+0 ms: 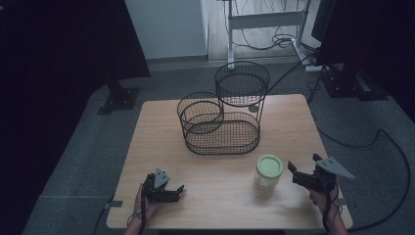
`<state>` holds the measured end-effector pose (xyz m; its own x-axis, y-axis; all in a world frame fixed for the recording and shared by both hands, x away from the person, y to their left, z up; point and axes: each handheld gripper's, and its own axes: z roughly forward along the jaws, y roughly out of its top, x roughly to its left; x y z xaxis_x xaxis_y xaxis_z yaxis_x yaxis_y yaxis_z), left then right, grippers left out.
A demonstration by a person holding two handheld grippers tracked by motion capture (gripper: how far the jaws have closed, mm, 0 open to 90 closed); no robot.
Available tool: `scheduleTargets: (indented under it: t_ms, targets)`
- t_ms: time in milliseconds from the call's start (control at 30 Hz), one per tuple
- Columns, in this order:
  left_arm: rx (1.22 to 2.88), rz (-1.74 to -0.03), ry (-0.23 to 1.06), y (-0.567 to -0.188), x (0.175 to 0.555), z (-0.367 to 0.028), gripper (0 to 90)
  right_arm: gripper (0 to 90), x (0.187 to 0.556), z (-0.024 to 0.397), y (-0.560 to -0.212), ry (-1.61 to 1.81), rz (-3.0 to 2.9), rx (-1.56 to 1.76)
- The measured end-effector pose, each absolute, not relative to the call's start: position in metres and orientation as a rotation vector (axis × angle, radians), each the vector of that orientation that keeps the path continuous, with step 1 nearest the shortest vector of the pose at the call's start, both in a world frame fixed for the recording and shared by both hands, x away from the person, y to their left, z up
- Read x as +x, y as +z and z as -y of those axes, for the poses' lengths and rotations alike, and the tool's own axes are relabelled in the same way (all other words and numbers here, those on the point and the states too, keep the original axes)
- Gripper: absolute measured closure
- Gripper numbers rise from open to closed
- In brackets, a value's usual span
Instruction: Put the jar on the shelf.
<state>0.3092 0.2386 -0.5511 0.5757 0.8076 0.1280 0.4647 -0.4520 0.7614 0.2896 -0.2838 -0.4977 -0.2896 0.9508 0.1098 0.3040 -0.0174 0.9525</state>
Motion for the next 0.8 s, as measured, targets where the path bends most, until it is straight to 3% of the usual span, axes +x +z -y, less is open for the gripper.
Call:
scheduleTargets:
  t_ms: [800]
  targets:
    - [2.113,-1.01,0.64,-0.551,0.309,-0.238,6.2,1.8,0.267,0.248,-0.474,1.433,-1.756,1.165]
